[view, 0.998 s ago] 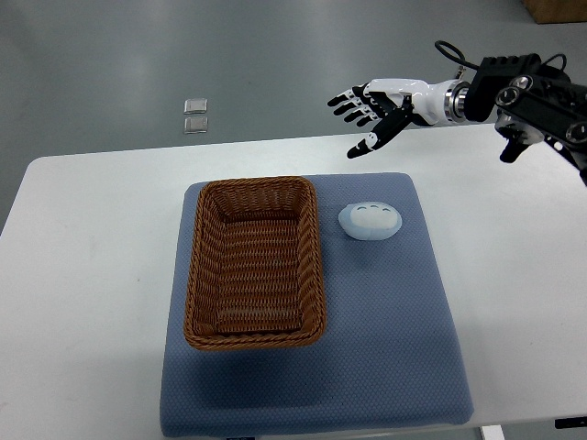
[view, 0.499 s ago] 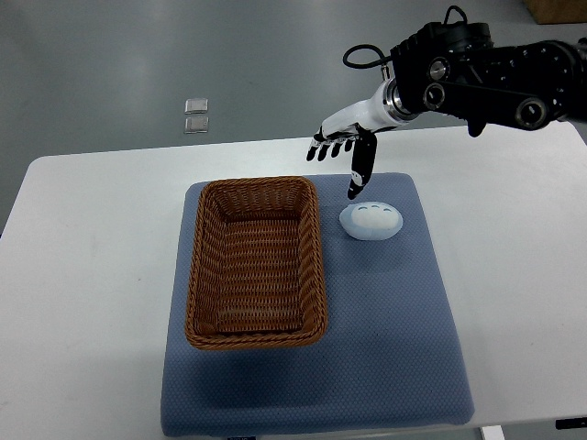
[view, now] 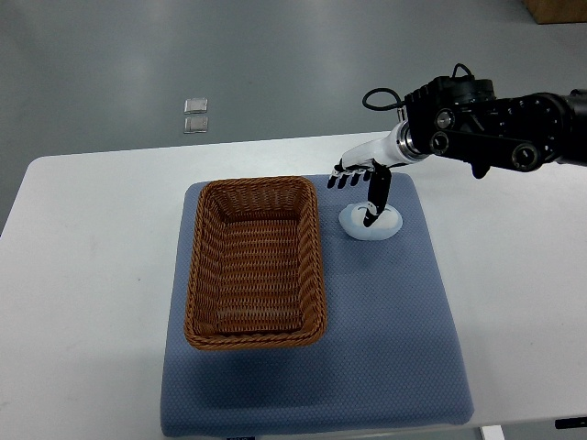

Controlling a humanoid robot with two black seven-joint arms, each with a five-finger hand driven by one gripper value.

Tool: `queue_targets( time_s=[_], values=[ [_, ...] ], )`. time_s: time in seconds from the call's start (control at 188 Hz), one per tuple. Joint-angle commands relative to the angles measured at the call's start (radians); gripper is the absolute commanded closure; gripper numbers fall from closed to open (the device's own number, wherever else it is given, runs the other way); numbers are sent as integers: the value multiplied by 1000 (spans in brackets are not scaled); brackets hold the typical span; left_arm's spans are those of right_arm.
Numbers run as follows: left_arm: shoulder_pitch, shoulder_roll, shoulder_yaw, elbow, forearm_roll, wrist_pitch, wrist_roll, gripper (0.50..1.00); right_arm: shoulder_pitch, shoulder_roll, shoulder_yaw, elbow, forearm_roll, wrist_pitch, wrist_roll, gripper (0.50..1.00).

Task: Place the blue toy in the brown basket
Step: 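Close the right hand fingers around the pale egg-shaped toy, then lift the toy with the right hand and carry it over the basket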

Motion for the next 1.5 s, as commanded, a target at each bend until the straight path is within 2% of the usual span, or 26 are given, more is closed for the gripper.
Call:
queue_targets(
  time_s=[0.0,0.722,0.765,0.807,0.834,0.844,0.876,0.881,0.897,0.913,0.972,0.998,1.173,1.492],
  values=[
    [0,0,1,0,0,0,1,500,-13,-1,-1,-1,-4,-8,-2,595],
    [0,0,1,0,0,3,-1,500,-120,14,3,-77,-35,-53,-10,607],
    [0,0,1,0,0,2,1,500,-126,15,5,-84,-35,-54,-10,630],
    [0,0,1,0,0,3,-1,500,-129,17,6,-87,-35,-54,-8,677],
    [0,0,1,0,0,3,-1,500,-129,17,6,-87,-35,-54,-6,724],
    [0,0,1,0,0,3,-1,500,-129,17,6,-87,-35,-54,-6,724],
    [0,0,1,0,0,2,-1,500,-129,17,6,-87,-35,-54,-5,777],
    [0,0,1,1,0,2,1,500,-131,17,6,-88,-35,-54,-5,799],
    [0,0,1,0,0,2,-1,500,-131,17,6,-87,-35,-54,-5,820],
    [0,0,1,0,0,2,-1,500,-132,17,6,-88,-35,-54,-3,862],
    [0,0,1,0,0,3,-1,500,-134,18,9,-88,-35,-54,-3,940],
    [0,0,1,0,0,3,-1,500,-134,20,11,-88,-35,-56,-3,999],
    [0,0,-1,1,0,3,1,500,-111,2,17,-84,-32,-56,-3,1000],
    [0,0,1,1,0,3,1,500,101,-57,31,15,-6,-14,-3,1000]
  ],
)
